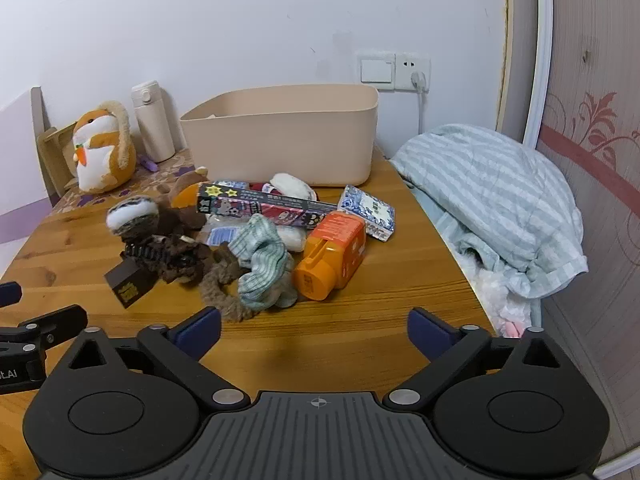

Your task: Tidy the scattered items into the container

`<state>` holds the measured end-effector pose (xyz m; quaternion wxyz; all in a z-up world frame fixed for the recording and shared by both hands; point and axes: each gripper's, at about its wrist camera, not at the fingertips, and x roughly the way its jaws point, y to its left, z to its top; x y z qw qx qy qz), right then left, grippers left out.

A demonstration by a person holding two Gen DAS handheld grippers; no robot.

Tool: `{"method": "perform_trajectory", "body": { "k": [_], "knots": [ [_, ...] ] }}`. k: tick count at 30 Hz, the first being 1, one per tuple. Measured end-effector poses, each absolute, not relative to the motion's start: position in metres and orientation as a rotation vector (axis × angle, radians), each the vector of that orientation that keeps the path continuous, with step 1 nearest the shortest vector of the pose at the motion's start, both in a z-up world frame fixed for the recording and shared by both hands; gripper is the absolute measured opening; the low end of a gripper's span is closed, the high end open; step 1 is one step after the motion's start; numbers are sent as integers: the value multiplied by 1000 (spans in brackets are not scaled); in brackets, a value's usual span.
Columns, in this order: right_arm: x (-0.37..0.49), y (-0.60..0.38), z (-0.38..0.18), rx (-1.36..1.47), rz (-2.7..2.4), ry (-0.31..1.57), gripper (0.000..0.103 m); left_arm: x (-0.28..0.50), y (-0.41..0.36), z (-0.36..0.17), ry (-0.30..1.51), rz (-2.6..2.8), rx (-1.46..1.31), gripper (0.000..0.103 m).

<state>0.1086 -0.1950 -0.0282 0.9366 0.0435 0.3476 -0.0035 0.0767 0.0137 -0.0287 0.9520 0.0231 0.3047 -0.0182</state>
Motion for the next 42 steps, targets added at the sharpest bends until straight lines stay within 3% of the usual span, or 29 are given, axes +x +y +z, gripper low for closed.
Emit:
{"method": "perform_trajectory", "body": {
  "k": [31, 32, 37, 42],
  "knots": [
    [203, -226, -44, 89, -117, 741, 85, 174, 34, -76, 686, -147, 140, 103],
    [207, -224, -46, 90, -110, 751, 85, 177, 35, -78, 691, -155, 140, 102],
    [228, -215, -61, 92, -93, 820, 81, 193, 34, -91, 732, -227, 160, 79],
    [244, -219, -75, 142, -95, 881, 79, 206, 38, -102, 749, -289, 137, 78]
  ]
}}
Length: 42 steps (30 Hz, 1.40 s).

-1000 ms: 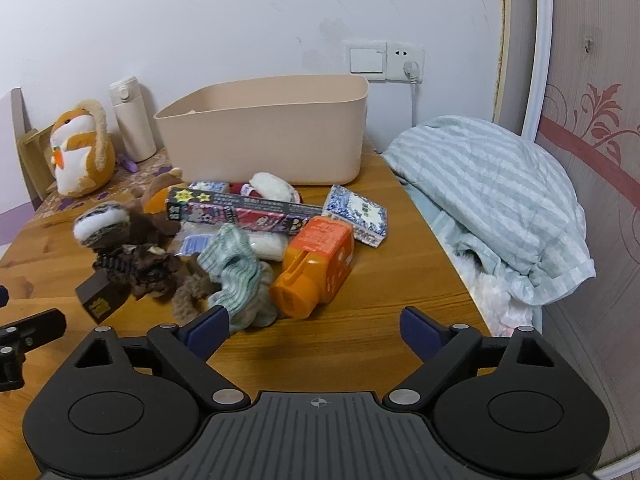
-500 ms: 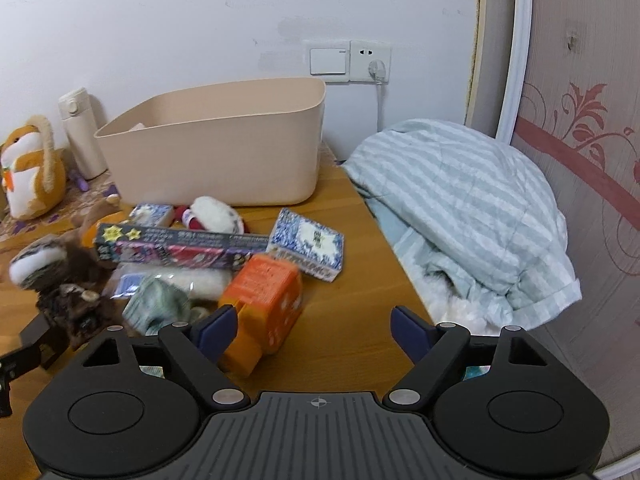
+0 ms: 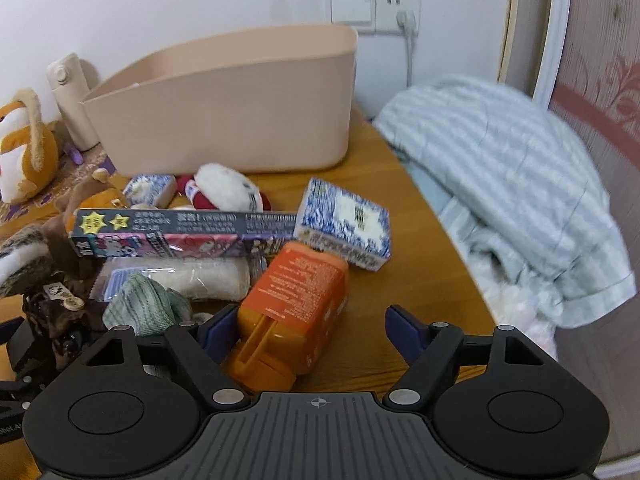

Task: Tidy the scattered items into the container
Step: 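Reach the right gripper to the orange bottle and close on it, then lift the orange bottle with the right gripper and drop it into the beige bin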

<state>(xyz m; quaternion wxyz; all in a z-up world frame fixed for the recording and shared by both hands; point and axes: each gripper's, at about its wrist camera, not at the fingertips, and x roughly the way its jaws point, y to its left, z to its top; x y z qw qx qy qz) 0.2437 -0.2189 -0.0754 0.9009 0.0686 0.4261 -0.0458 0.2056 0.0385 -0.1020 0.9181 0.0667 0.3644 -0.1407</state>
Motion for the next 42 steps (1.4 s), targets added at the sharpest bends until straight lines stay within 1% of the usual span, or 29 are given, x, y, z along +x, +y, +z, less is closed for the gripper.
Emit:
{"method": "perform_trajectory", "body": {
  "k": [3, 6, 7, 9, 11, 12, 13, 14, 15, 16, 20, 31, 42],
  "knots": [
    [248, -220, -79, 151, -103, 897, 77, 212, 40, -103, 746, -300, 125, 77],
    [252, -220, -82, 145, -107, 912, 70, 214, 39, -104, 739, -310, 125, 76],
    [254, -220, -83, 146, -105, 919, 65, 214, 39, -104, 736, -311, 123, 76],
    [255, -220, -83, 134, -110, 919, 62, 215, 38, -104, 733, -309, 121, 75],
    [255, -221, -83, 133, -111, 919, 56, 214, 39, -104, 732, -306, 119, 70],
    [255, -221, -83, 134, -111, 919, 54, 214, 39, -103, 732, -303, 118, 64],
    [255, -222, -83, 136, -111, 918, 48, 213, 40, -102, 732, -301, 117, 56],
    [254, -223, -82, 136, -112, 917, 43, 212, 41, -101, 733, -300, 116, 53],
    [253, -223, -82, 135, -112, 916, 41, 212, 41, -101, 735, -302, 116, 46],
    [253, -223, -82, 132, -111, 917, 36, 211, 41, -100, 737, -302, 117, 41],
    [249, -225, -80, 124, -100, 917, 36, 206, 41, -99, 738, -300, 124, 33],
    [233, -241, -76, 176, -95, 906, 36, 189, 43, -93, 736, -284, 110, 32],
    [214, -237, -41, 189, -26, 821, 36, 163, 42, -48, 641, -300, 98, 32]
  ]
}}
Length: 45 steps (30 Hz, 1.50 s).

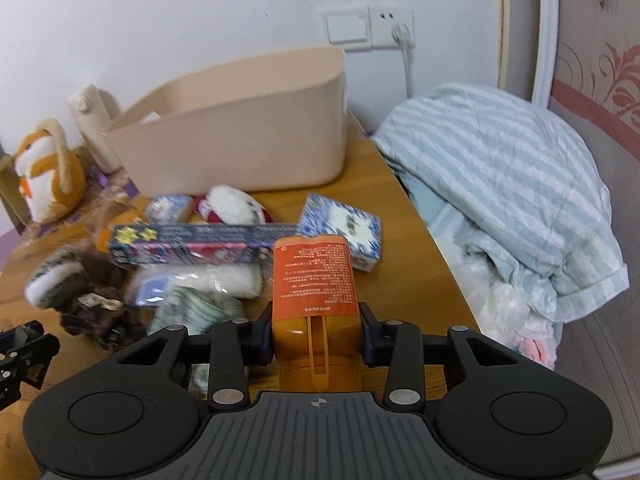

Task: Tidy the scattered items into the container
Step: 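Lift the orange bottle with the right gripper and drop it into the beige bin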

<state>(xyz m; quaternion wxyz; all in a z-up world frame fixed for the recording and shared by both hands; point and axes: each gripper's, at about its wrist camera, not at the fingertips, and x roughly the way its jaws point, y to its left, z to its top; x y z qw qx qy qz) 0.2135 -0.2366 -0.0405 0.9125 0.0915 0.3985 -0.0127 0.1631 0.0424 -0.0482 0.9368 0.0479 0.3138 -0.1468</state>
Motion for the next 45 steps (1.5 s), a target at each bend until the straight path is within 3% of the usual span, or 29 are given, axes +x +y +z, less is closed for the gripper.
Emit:
{"method": "perform_trajectory", "body": {
  "k": [12, 30, 38, 45],
  "knots": [
    [227, -235, 15, 151, 10, 692, 36, 204, 22, 12, 446, -242, 81, 32],
    [332, -241, 53, 143, 86, 640, 36, 326, 5, 42, 410, -139, 55, 32],
    [394, -239, 42, 194, 84, 676, 36, 394, -28, 27, 472, -150, 87, 32],
    [440, -228, 14, 150, 68, 756, 36, 451, -45, -13, 649, -169, 97, 32]
  ]
}}
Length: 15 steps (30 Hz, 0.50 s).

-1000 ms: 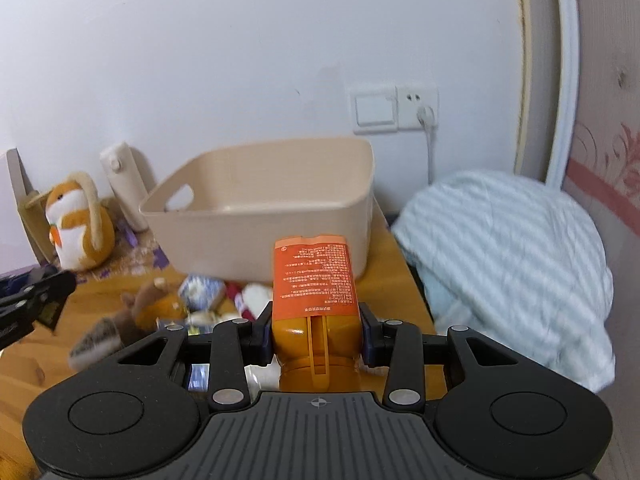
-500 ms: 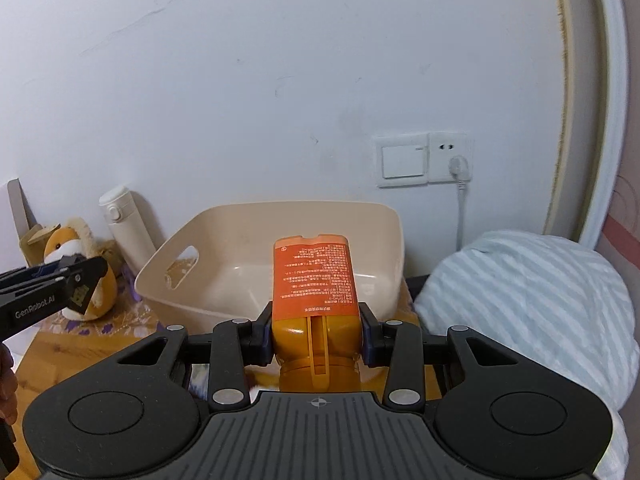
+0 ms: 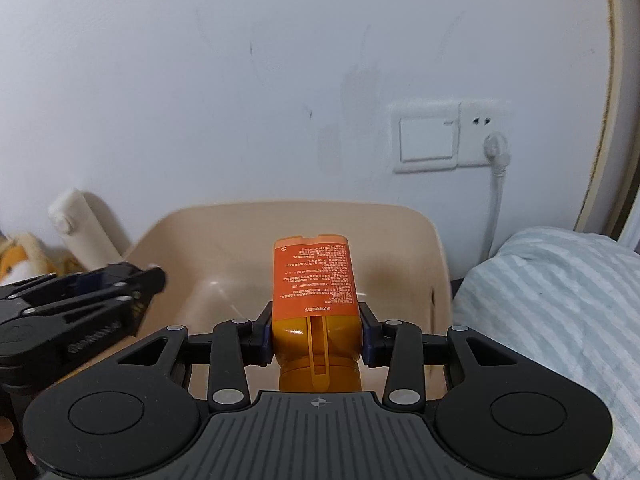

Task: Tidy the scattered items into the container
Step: 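Lift the orange bottle with the right gripper and drop it into the beige bin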

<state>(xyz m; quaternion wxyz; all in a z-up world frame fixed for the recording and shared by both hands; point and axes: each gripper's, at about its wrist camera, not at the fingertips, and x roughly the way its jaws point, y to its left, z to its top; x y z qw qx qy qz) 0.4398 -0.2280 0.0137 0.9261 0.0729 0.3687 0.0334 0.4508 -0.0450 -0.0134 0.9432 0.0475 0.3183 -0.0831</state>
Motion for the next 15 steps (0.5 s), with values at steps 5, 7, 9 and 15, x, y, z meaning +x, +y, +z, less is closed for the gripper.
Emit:
{"method": "perform_trajectory", "body": {
  "k": [5, 7, 9, 15],
  "knots": [
    [456, -220, -6, 99, 62, 823, 36, 466, -48, -36, 738, -189, 116, 32],
    [460, -219, -12, 93, 65, 847, 36, 470, -50, -42, 768, -192, 126, 32],
    [462, -218, -15, 83, 66, 866, 36, 473, -53, -45, 796, -184, 133, 32],
    [467, -212, -25, 33, 64, 921, 36, 477, -59, -52, 859, -168, 168, 32]
  ]
}}
